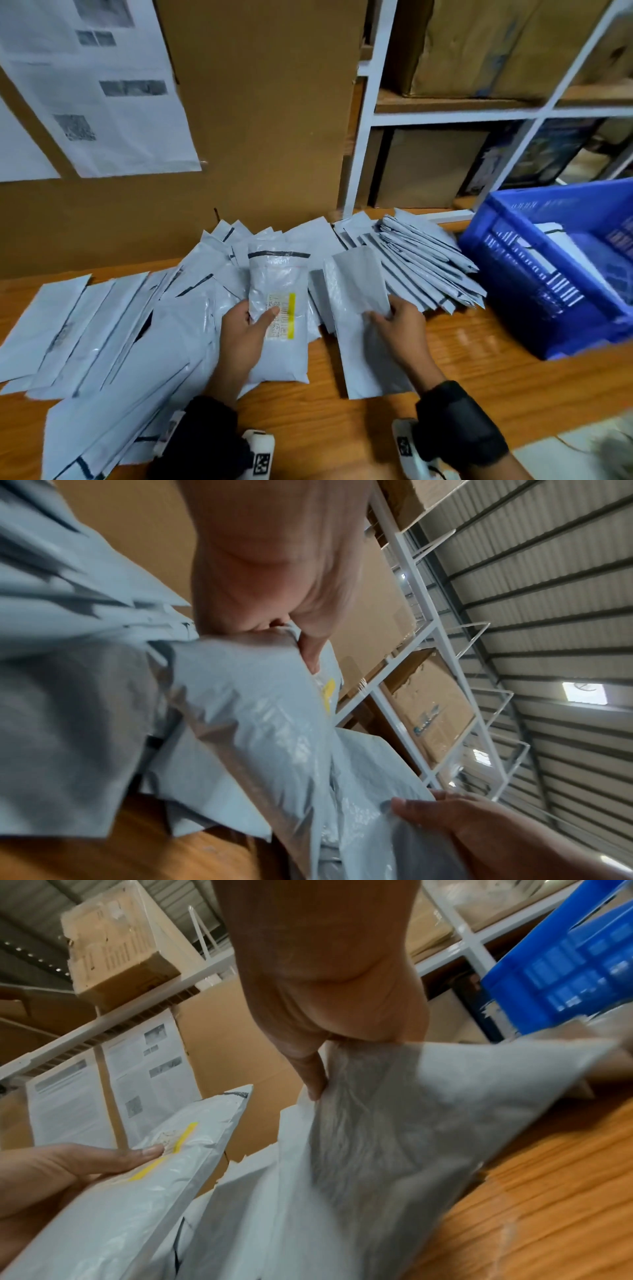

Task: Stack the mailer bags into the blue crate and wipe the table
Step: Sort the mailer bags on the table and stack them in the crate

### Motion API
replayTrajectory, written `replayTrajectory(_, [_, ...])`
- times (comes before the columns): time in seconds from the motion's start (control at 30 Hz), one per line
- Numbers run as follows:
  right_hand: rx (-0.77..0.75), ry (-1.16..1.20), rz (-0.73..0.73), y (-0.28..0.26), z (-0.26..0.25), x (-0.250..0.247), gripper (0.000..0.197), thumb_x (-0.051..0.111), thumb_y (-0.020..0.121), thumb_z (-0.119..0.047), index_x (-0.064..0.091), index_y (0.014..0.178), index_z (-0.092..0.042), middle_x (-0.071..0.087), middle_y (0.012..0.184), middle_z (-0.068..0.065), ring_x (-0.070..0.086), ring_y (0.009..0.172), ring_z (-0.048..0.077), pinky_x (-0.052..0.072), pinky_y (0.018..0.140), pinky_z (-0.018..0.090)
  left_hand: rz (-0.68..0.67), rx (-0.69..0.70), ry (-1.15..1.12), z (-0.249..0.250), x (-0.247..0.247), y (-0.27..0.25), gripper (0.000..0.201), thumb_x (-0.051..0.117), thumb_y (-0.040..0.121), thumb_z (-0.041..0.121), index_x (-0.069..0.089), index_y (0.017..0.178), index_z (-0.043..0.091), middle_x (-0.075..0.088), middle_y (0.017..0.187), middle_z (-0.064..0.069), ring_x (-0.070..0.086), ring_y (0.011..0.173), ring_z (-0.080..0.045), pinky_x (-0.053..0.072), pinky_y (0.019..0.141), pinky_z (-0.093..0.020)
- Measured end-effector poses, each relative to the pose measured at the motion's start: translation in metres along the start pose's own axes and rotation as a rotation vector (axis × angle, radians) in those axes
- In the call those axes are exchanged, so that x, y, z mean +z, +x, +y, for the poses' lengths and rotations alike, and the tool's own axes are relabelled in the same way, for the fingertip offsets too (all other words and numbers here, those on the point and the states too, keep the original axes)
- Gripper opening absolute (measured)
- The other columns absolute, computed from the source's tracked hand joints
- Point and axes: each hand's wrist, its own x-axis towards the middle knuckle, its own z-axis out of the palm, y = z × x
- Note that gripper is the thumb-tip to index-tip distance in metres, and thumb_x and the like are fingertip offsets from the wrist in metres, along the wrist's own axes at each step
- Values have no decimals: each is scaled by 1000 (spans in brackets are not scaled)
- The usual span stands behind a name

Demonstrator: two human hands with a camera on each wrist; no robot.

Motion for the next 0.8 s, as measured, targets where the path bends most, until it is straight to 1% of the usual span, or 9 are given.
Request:
replayTrajectory(0.1, [6,102,75,-15,2,-26,13,72,88,-19,61,94,-15,62,78,-6,58,65,3,45,49,13,-39,37,-16,9,22,-9,10,72,87,14,69,95,19,70,87,13,68,72,5,49,57,-8])
replayTrajectory(0.23, [-44,109,177,-32,19,-67,15,72,88,-24,64,99,-19,68,85,-3,62,70,7,50,56,18,-113,91,11,25,63,-28,9,75,85,23,68,86,29,71,85,17,69,74,3,50,57,-11])
replayTrajectory(0.33, [-35,136,229,-39,44,-103,19,73,87,-26,67,103,-20,69,91,-6,65,80,11,56,68,33,-173,128,2,39,104,-46,9,74,85,25,69,92,27,72,87,16,70,77,-1,52,59,-13])
replayTrajectory(0.37, [-44,144,255,-42,52,-118,20,74,86,-24,68,104,-20,70,93,-8,65,82,9,55,70,33,-196,129,-14,45,119,-52,10,74,85,25,69,94,27,73,89,15,71,78,-2,54,61,-16])
replayTrajectory(0.5, [-57,156,354,-56,90,-186,13,75,84,-19,68,94,-21,70,85,-12,62,76,-4,44,64,15,-283,150,-64,69,190,-85,16,73,86,24,70,102,21,76,93,7,72,83,-10,58,70,-26])
replayTrajectory(0.57, [-47,143,401,-63,113,-223,14,75,83,-19,63,89,-23,67,79,-11,58,71,-4,41,60,13,-313,163,-87,80,228,-105,19,72,87,22,71,105,17,76,95,5,73,85,-13,58,73,-30])
replayTrajectory(0.67, [-44,121,465,-73,146,-275,20,75,83,-22,61,95,-27,65,82,-14,60,74,-1,46,63,19,-363,175,-102,95,284,-133,15,70,88,22,70,103,19,76,93,5,73,84,-14,58,74,-32])
replayTrajectory(0.73, [-53,172,468,-79,166,-307,23,74,85,-20,60,101,-28,64,88,-17,59,79,-8,43,62,10,-374,178,-83,105,319,-148,14,70,87,29,69,99,21,76,91,6,73,83,-15,58,72,-34])
replayTrajectory(0.8, [-60,189,479,-82,184,-334,24,74,85,-17,59,100,-28,63,88,-18,57,77,-13,41,62,5,-365,175,-87,113,349,-159,16,70,87,33,69,99,22,76,90,6,73,82,-16,58,71,-37])
